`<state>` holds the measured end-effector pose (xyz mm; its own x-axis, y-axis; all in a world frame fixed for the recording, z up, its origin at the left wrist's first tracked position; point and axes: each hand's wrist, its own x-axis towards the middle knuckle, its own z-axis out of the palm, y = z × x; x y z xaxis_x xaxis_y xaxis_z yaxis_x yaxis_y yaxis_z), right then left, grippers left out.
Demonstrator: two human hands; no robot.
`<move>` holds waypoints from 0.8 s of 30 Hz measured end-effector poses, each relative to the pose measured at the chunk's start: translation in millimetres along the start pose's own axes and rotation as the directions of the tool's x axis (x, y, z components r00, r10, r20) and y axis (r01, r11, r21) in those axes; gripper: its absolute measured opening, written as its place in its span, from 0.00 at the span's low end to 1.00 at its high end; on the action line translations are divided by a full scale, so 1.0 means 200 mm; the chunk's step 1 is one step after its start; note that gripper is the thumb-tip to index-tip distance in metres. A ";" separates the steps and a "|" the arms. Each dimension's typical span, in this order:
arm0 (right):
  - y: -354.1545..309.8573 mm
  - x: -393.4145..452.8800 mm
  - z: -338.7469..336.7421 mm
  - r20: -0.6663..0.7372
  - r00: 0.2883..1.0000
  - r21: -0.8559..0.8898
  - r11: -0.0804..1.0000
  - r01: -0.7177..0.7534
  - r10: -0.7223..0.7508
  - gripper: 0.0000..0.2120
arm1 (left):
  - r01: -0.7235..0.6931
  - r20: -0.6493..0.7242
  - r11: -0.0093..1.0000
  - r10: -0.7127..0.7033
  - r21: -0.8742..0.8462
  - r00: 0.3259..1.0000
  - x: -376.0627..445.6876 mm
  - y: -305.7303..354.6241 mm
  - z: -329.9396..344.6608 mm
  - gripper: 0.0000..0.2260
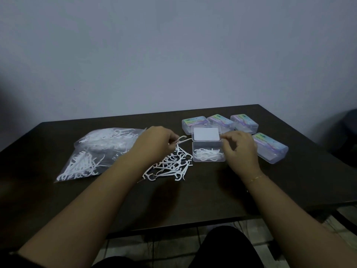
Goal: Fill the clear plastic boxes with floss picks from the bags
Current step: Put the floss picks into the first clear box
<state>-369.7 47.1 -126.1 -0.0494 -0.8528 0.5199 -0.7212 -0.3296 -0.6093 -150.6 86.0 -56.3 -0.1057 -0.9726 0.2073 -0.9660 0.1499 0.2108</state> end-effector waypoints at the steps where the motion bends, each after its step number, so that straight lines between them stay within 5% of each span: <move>1: 0.01 0.00 0.00 -0.013 1.000 0.023 1.000 -0.010 0.011 0.09 | -0.015 -0.006 0.998 0.015 -0.053 1.000 0.02 0.02 -0.01 0.10; 6: 0.03 0.01 0.02 0.045 0.994 0.062 0.993 -0.104 0.101 0.09 | -0.078 -0.012 0.963 0.078 -0.256 0.997 0.14 0.14 0.01 0.10; 24: 0.06 0.04 0.02 0.171 0.970 0.097 0.976 -0.193 0.175 0.10 | -0.043 0.151 0.975 0.077 -0.216 0.985 0.32 0.27 0.17 0.12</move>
<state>-375.2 34.9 -132.1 -0.0563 -0.9537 0.2953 -0.6275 -0.1963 -0.7535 -218.3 25.0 -63.8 -0.2143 -0.9738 0.0759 -0.8866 0.2265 0.4032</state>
